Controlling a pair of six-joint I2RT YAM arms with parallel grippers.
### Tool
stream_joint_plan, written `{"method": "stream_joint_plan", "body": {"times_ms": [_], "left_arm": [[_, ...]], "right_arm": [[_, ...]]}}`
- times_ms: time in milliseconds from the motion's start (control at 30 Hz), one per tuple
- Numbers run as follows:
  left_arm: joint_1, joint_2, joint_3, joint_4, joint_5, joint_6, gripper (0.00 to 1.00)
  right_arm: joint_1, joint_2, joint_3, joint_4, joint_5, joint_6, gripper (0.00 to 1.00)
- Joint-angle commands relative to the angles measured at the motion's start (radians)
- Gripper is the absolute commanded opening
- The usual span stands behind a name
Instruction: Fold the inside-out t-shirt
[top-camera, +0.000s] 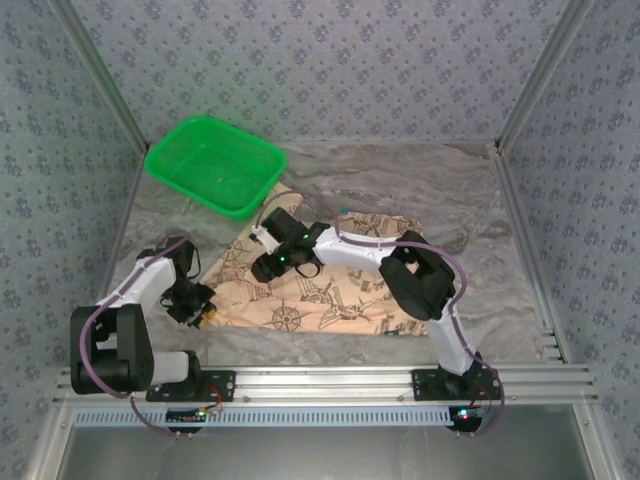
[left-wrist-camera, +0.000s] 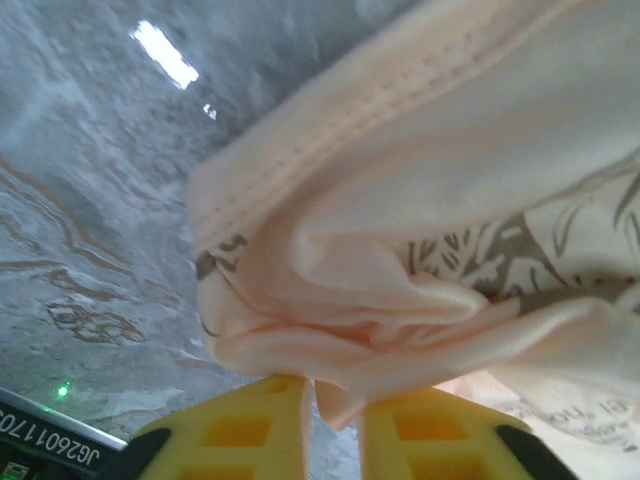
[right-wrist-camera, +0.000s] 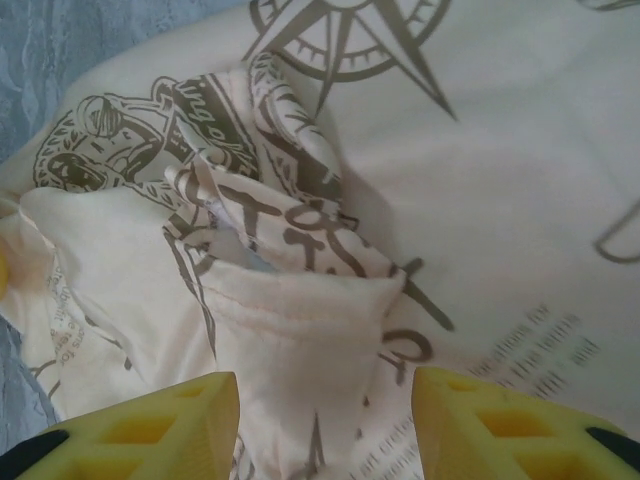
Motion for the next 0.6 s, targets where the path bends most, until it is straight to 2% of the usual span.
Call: {"method": "stream_joint_plan", "body": {"times_ms": [0, 100, 133, 233, 400, 467, 500, 533, 567], "left_arm": [[0.019, 0.037, -0.016, 0.020, -0.032, -0.009, 0.14], [0.018, 0.063, -0.021, 0.029, -0.022, -0.004, 0.10], [0.019, 0.063, -0.023, 0.030, -0.024, -0.004, 0.08], [0.023, 0.052, -0.020, 0.017, -0.042, -0.003, 0.03], [0.067, 0.029, -0.030, -0.005, -0.068, 0.012, 0.00], [0.092, 0.024, -0.037, -0.003, -0.063, 0.017, 0.00], [0.094, 0.024, -0.037, 0.002, -0.056, 0.019, 0.00], [0.093, 0.024, -0.035, 0.001, -0.056, 0.021, 0.00], [0.093, 0.026, -0.034, 0.001, -0.055, 0.021, 0.00]], "right_arm": [[0.023, 0.046, 0.087, 0.063, 0.003, -0.023, 0.51], [0.042, 0.097, 0.154, 0.028, 0.136, -0.052, 0.46], [0.045, 0.109, 0.160, 0.026, 0.178, -0.052, 0.41], [0.047, 0.114, 0.133, 0.047, 0.251, -0.040, 0.20], [0.037, 0.063, 0.044, 0.088, 0.302, -0.017, 0.00], [0.025, 0.039, 0.011, 0.108, 0.265, -0.010, 0.00], [0.016, 0.024, -0.006, 0.124, 0.208, -0.022, 0.04], [0.009, 0.009, -0.018, 0.136, 0.149, -0.037, 0.16], [0.001, -0.004, -0.025, 0.144, 0.080, -0.052, 0.33]]}}
